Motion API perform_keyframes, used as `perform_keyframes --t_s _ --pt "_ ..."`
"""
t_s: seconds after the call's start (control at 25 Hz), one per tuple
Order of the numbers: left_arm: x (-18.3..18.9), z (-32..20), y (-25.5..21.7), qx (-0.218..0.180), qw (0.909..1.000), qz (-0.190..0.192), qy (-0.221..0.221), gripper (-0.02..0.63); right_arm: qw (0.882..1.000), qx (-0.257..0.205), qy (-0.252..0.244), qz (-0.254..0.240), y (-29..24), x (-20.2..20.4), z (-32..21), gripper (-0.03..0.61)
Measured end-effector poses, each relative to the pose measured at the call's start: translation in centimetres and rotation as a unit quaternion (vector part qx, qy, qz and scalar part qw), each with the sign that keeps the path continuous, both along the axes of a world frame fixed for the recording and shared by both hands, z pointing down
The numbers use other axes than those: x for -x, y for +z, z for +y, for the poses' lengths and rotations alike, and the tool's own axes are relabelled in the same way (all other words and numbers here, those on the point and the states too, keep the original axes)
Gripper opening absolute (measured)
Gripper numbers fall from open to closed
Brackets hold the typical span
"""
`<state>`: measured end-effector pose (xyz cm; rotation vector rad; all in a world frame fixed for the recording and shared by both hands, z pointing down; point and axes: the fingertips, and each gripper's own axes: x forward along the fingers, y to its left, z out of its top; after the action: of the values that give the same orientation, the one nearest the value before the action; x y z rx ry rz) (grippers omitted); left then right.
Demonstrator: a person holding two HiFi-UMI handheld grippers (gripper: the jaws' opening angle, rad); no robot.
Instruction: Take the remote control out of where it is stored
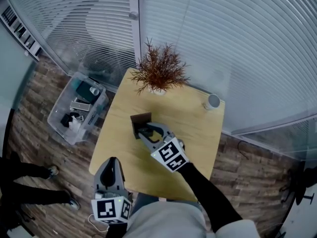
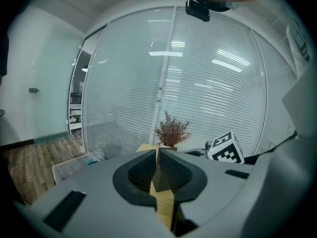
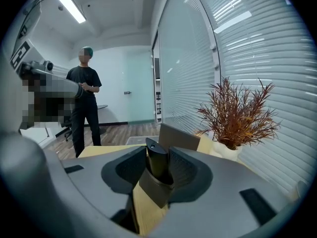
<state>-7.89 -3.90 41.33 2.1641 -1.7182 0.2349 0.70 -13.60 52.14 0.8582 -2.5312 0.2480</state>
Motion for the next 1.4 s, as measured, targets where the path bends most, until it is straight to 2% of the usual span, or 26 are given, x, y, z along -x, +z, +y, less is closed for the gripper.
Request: perform_keyframes --t_s 0.8,1.4 --pt "0.12 -0.11 -0.27 -0.005 1.0000 0.000 -0.002 0.028 1.000 0.005 0.000 -0.003 0.12 0.12 0.09 0.130" --pt "0.37 0.06 -0.44 -0.010 0.9999 -0.003 -0.007 0.028 1.000 0.000 0.000 -0.002 -0.25 0.02 -0.04 0.101"
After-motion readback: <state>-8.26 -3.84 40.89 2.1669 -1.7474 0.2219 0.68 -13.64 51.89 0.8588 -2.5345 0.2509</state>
